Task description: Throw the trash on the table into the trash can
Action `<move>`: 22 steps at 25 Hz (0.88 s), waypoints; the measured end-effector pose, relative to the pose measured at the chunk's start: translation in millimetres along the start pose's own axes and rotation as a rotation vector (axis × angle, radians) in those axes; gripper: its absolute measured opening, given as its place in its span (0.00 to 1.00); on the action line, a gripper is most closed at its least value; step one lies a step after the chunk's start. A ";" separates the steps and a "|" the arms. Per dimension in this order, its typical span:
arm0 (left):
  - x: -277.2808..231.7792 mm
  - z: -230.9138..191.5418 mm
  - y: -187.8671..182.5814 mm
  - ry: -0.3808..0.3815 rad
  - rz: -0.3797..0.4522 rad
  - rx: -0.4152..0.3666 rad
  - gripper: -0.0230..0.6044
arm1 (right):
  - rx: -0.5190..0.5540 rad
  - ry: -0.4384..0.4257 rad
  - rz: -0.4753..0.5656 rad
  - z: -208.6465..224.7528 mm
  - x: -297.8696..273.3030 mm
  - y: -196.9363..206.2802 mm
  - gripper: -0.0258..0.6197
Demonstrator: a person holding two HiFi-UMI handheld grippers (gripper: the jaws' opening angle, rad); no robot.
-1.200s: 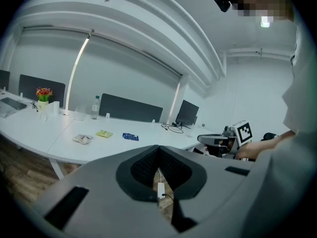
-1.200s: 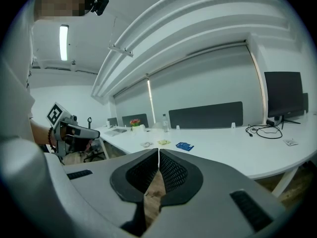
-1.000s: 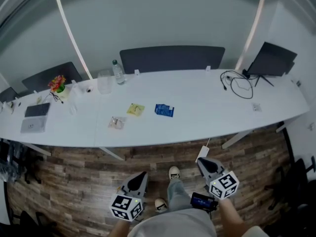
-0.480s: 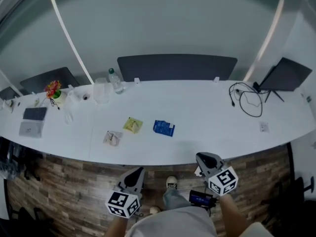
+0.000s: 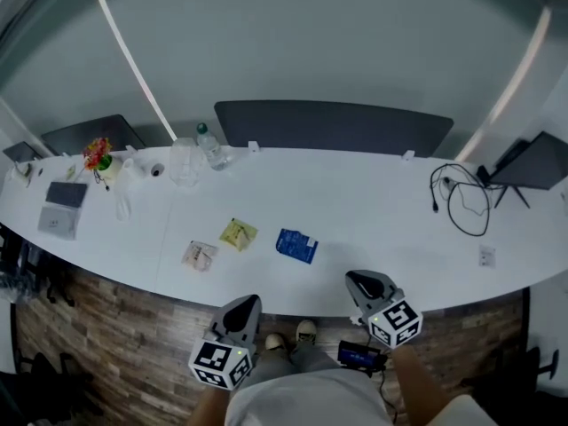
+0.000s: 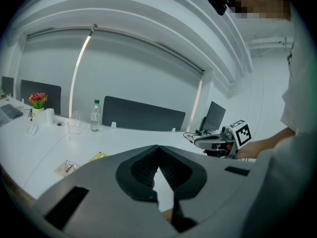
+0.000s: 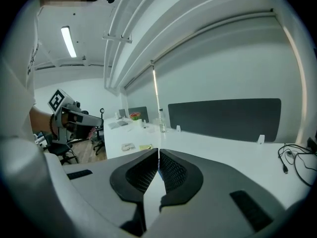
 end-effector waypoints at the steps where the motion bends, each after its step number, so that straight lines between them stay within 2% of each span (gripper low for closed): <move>1: -2.6 -1.2 -2.8 -0.006 -0.001 0.003 0.04 | -0.001 -0.007 -0.003 1.0 -4.3 0.9 0.09; 14: -32.6 -34.6 -9.1 -0.003 -0.051 0.014 0.04 | 0.005 -0.054 -0.077 7.6 -59.7 10.2 0.10; 15: -35.3 -37.5 -8.5 -0.002 -0.057 0.018 0.04 | 0.010 -0.059 -0.088 7.6 -66.3 13.6 0.12; 18: -43.2 -44.0 -5.7 0.004 -0.073 0.026 0.04 | 0.021 -0.082 -0.135 8.4 -87.8 25.1 0.28; 22: -52.8 -52.3 -1.5 0.009 -0.089 0.031 0.04 | 0.045 -0.093 -0.198 12.8 -115.9 38.4 0.39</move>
Point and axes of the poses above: the fingertips, and each gripper's own axes: x backward along the fingers, z to its right, y out of its underside, the point moved 8 cm from there along x, backward along the fingers, and after that the axes turned 11 degrees about x, right-handed, at the moved point
